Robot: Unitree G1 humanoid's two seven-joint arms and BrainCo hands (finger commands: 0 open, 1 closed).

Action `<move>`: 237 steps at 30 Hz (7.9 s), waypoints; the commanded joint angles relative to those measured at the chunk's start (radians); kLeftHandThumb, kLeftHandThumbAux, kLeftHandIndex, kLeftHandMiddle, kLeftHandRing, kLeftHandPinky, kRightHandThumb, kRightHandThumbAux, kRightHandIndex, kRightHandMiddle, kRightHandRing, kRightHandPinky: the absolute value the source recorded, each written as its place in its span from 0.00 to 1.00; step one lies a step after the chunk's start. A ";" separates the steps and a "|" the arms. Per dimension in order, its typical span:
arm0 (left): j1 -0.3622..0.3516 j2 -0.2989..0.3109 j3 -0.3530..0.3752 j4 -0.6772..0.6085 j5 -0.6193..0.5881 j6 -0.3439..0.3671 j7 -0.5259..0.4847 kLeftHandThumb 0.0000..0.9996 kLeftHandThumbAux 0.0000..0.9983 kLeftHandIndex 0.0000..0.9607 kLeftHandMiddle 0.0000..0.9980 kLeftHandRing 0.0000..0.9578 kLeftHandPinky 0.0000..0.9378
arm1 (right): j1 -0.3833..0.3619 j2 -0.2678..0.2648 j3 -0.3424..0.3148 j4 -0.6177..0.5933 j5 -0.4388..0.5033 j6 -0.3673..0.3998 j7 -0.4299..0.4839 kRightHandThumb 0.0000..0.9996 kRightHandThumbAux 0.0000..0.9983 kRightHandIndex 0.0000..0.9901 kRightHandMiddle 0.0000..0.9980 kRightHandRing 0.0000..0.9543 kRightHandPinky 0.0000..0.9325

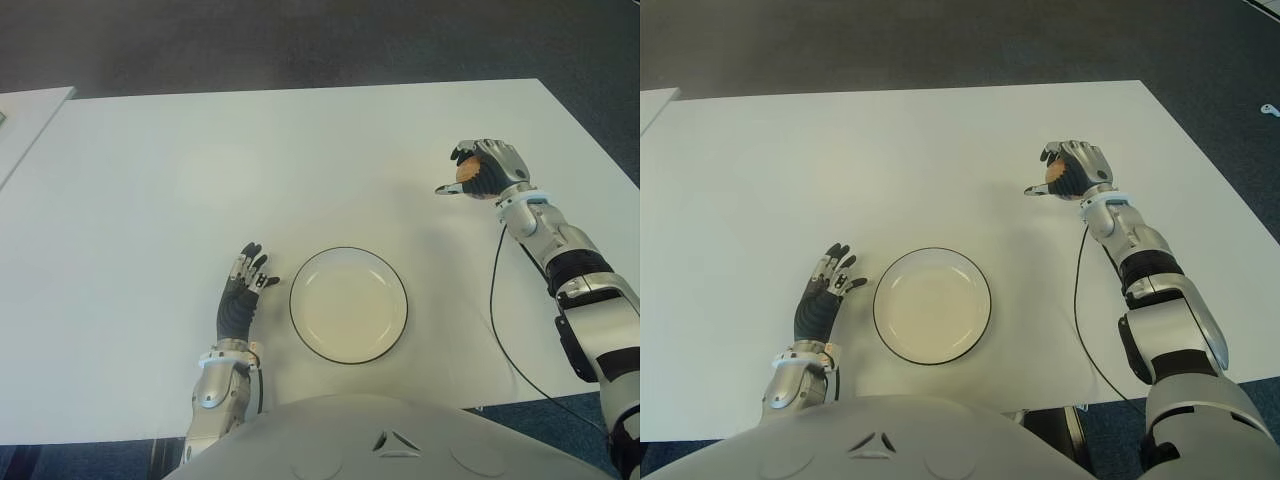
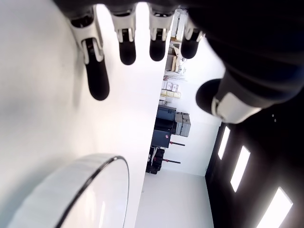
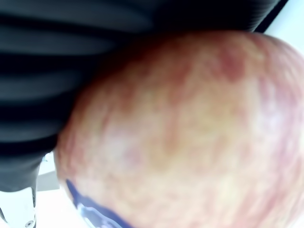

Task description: Put the apples into the plate.

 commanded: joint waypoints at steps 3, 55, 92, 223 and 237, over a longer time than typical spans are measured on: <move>0.014 0.010 -0.001 0.032 0.005 0.040 -0.009 0.23 0.55 0.03 0.07 0.11 0.16 | 0.059 0.004 -0.026 -0.167 0.014 -0.027 0.029 0.86 0.68 0.40 0.53 0.90 0.90; -0.023 -0.005 -0.003 0.053 0.022 0.061 0.008 0.25 0.57 0.03 0.07 0.10 0.14 | 0.262 0.167 -0.040 -0.819 -0.008 -0.031 0.294 0.86 0.68 0.40 0.53 0.90 0.90; -0.013 -0.030 -0.023 0.038 0.046 0.041 0.004 0.25 0.59 0.03 0.10 0.16 0.24 | 0.354 0.236 0.094 -0.926 -0.201 -0.166 0.278 0.85 0.68 0.40 0.53 0.87 0.88; 0.042 -0.083 -0.052 0.058 0.127 -0.092 0.122 0.15 0.49 0.06 0.05 0.05 0.13 | 0.507 0.344 -0.361 -0.699 0.653 0.252 0.611 0.15 0.35 0.00 0.00 0.00 0.00; 0.035 -0.089 -0.048 0.175 0.093 -0.336 0.121 0.14 0.46 0.05 0.03 0.04 0.11 | 0.670 0.543 -0.497 -0.782 0.884 0.384 0.525 0.15 0.43 0.10 0.04 0.00 0.02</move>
